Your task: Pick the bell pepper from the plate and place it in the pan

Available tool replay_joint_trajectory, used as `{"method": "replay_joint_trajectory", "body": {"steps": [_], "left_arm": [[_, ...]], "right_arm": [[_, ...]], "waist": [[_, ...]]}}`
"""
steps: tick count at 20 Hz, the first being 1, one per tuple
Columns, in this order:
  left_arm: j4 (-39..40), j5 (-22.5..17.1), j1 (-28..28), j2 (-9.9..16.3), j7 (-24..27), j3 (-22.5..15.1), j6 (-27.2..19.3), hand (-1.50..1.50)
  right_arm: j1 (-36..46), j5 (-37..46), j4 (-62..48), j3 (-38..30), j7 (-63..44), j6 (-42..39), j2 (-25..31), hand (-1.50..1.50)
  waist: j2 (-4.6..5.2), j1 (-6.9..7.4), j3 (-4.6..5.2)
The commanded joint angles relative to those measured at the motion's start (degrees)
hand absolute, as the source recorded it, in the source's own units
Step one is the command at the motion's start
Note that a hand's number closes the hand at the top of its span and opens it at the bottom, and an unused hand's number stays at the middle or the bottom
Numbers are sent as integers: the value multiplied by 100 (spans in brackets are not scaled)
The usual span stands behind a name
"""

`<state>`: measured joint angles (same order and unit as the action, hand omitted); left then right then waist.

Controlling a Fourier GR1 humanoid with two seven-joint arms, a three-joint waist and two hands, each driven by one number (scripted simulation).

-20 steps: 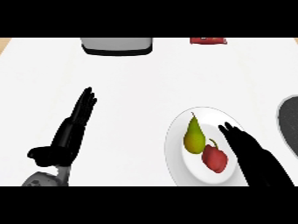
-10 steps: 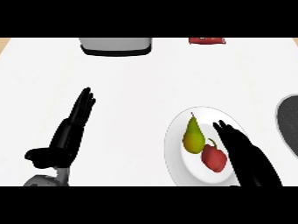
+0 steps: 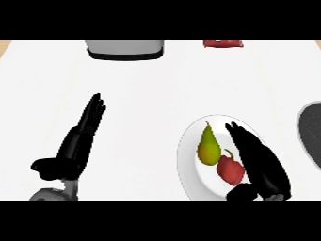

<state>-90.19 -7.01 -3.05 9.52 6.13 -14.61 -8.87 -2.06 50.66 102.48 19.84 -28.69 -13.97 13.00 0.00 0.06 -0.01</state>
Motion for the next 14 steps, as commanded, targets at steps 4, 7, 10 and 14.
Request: {"method": "replay_joint_trajectory", "body": {"steps": [4,7,10,14], "left_arm": [[31,91,126,-99,181,258,235,0],[-675,174,190,-36,-538,124,22,0],[259,277,12,-328,207,132,138,0],[-159,319,301,-246,-28,142,177,0]], "right_arm": [[374,52,-1080,-422,371,70,-143,-150],[227,265,-1032,111,537,-276,54,150],[498,517,-1492,36,935,-16,165,150],[504,723,-1505,14,909,36,120,150]], "waist": [[3,8,1],[-6,36,-1],[8,10,1],[-1,23,0]]}}
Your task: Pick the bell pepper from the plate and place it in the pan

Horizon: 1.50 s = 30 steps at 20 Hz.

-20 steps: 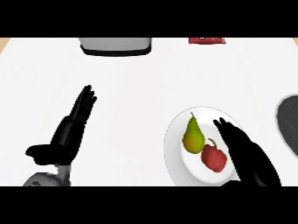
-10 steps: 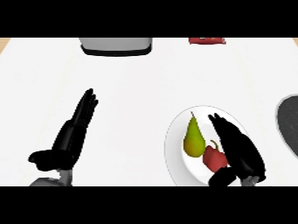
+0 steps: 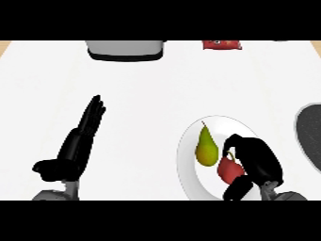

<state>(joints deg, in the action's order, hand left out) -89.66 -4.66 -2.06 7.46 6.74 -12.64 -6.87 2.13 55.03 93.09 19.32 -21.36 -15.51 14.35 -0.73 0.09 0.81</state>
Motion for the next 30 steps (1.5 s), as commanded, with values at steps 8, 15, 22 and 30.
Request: {"method": "replay_joint_trajectory", "body": {"steps": [8,15,22,30], "left_arm": [[75,29,-81,-81,-5,170,168,0],[-533,-62,418,106,-179,281,228,0],[-164,35,150,19,-76,287,261,0],[-29,69,123,-91,-92,250,254,0]], "right_arm": [[9,679,59,-210,332,948,40,150],[-2287,517,2674,450,704,930,595,150],[-3480,595,4423,-7,983,1875,863,150],[-3592,-891,4796,-1050,1033,2025,361,150]], "waist": [[70,-20,-81],[31,-123,-79],[35,-165,-80],[56,-130,-85]]}}
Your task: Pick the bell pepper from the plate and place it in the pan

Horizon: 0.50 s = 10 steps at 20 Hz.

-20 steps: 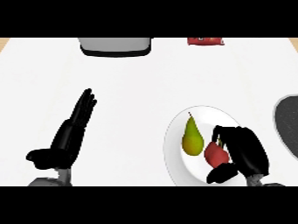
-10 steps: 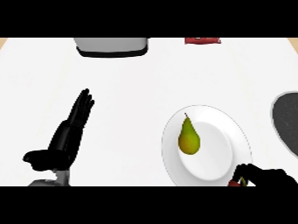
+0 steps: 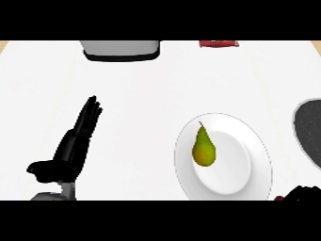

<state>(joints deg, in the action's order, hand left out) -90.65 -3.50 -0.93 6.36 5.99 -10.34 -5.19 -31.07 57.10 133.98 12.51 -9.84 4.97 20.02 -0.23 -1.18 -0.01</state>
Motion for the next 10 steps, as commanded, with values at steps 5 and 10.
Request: {"method": "replay_joint_trajectory", "body": {"steps": [5,10], "left_arm": [[87,116,89,-131,135,-129,-25,0],[137,76,-25,2,123,29,86,0]], "right_arm": [[196,-1826,107,-1076,-109,-21,-506,150],[1390,-2961,-1328,-2726,301,0,-129,150]], "waist": [[19,62,-6],[32,140,-7]]}}
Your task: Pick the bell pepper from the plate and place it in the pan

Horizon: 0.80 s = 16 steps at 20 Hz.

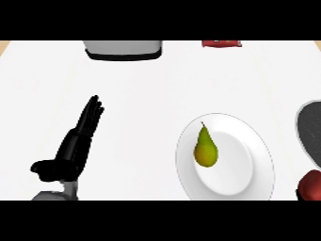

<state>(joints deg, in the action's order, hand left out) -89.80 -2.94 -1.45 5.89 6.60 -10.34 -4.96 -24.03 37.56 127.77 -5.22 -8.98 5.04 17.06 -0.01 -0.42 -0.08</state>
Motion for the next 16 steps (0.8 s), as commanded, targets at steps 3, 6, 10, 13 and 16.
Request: {"method": "replay_joint_trajectory", "body": {"steps": [3,6,10,13,16], "left_arm": [[-46,82,348,-84,268,-161,84,0],[-211,-55,199,119,152,28,258,0],[-374,4,164,-106,-218,-155,109,0],[-417,-97,20,18,-352,38,195,0],[34,140,-244,-265,-118,-59,-9,0]], "right_arm": [[978,-1132,-1711,-1488,1034,269,369,150],[1687,-700,-2779,-1778,1366,627,709,150],[2308,-1062,-4128,-2212,2197,1184,696,150],[3079,-1339,-5305,-2452,2683,1273,960,150],[3776,-1288,-6574,-2529,3170,1391,1289,150]], "waist": [[1,62,0],[14,127,0],[11,122,-5],[21,154,-5],[37,154,-4]]}}
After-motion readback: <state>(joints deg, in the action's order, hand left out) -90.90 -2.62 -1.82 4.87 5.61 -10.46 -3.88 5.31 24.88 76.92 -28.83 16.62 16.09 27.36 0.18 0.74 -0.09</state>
